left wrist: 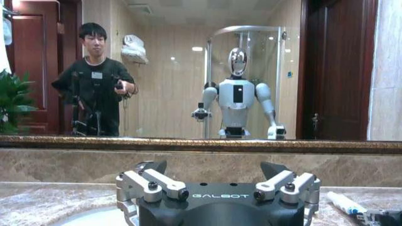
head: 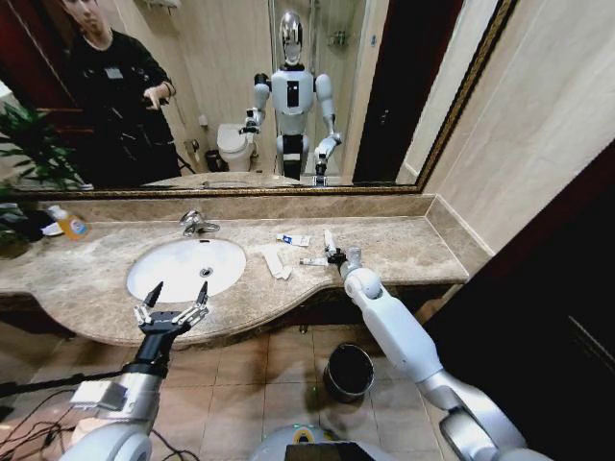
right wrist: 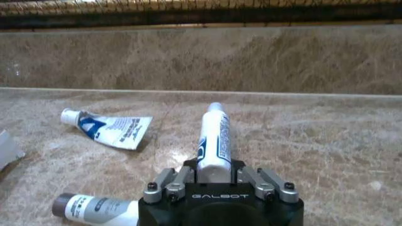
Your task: Pick up the trash from the sink and place it in the trash bin.
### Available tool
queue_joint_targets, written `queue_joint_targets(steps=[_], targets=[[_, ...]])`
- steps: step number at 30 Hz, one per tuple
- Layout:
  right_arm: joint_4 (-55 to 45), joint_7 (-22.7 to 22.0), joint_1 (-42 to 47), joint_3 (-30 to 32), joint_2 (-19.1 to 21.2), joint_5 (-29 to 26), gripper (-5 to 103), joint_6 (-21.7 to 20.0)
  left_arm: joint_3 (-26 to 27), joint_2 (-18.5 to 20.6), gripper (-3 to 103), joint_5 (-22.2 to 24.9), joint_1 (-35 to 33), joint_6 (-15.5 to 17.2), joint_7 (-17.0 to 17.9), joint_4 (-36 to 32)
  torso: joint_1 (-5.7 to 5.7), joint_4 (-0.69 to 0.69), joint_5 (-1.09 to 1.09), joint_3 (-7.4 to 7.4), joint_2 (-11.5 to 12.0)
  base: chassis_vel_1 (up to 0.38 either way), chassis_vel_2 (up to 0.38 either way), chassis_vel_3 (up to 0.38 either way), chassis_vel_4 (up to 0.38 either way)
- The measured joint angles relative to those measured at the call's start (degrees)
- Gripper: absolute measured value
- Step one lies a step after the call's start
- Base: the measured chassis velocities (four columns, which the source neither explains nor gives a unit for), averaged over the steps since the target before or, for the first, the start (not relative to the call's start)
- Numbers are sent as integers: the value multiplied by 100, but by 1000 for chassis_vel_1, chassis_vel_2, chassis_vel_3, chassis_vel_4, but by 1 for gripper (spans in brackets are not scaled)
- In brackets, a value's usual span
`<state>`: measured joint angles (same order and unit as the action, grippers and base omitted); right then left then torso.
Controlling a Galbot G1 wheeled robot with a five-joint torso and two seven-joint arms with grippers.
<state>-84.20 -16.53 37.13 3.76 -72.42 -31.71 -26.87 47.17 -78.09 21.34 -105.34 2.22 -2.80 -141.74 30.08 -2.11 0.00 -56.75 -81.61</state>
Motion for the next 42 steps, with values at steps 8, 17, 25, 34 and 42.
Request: queue_joint_targets(steps=[8,17,25,34,42], targets=[[-442,-123,213,32,186,-7,28,42,0,0,100,0,0,0,0,0,0,0,0,0,0,0,0,0,0],[-1064,-118,667,266,550,56,28,176,0,0,100,0,0,0,0,0,0,0,0,0,0,0,0,0,0],[-2189,379,1912,877,876,181,28,314,0,0,100,0,0,0,0,0,0,0,-1,1,0,0,0,0,0],[-3156,586,3203,1152,803,554,28,611,0,0,100,0,0,0,0,0,-1,0,0,1,1,0,0,0,0],[-3429,494,4170,1264,537,867,28,1168,0,0,100,0,0,0,0,0,-1,0,0,1,1,0,0,0,0]])
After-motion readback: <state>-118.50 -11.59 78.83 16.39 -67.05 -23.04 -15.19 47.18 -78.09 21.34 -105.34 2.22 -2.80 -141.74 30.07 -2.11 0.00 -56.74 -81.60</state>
